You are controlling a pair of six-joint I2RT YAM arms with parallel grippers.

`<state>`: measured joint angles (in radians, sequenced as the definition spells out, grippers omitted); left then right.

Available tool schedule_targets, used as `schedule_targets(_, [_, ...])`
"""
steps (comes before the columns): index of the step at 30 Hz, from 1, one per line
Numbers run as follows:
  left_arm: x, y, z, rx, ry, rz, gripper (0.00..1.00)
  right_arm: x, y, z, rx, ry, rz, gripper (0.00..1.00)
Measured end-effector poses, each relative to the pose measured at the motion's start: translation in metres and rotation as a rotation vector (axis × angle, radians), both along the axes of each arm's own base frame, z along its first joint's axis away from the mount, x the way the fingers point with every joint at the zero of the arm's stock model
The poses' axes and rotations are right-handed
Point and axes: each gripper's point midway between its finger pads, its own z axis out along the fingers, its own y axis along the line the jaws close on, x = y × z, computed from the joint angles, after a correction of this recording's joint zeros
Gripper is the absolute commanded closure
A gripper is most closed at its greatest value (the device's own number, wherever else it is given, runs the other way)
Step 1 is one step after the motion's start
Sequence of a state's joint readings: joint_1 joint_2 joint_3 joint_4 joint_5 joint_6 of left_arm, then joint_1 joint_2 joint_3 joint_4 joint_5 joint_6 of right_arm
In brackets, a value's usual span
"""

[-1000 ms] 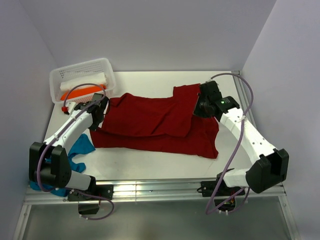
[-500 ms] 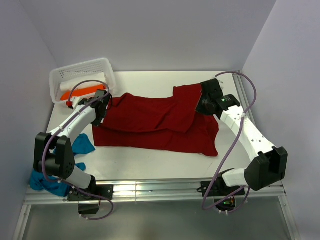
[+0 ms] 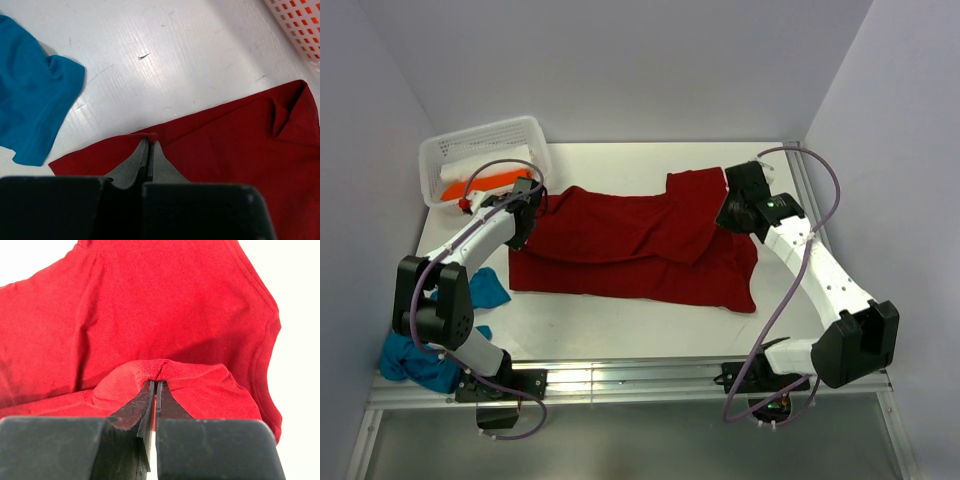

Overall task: Roll the t-shirts
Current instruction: Fold the tshirt

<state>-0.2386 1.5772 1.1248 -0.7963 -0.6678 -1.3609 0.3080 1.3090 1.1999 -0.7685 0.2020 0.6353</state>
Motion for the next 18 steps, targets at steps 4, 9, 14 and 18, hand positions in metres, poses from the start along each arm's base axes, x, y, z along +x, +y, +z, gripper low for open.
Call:
schedule_targets(4, [0.0, -0.001, 0.0, -0.006, -0.007, -0.008, 0.99, -0.01, -0.003, 0.0, 0.009, -0.007, -0.002, 1.0])
schedule_targets(9, [-0.012, 0.002, 0.006, -0.012, -0.023, -0.01, 1.0, -0.023, -0.003, 0.01, 0.041, -0.043, 0.009, 1.0])
schedule_targets(14, [-0.022, 0.003, 0.021, -0.03, -0.074, -0.012, 0.99, -0.039, -0.004, 0.02, 0.071, -0.081, 0.023, 1.0])
schedule_targets(18, [-0.036, 0.005, 0.023, -0.041, -0.09, -0.015, 0.99, -0.053, -0.006, 0.025, 0.092, -0.102, 0.032, 1.0])
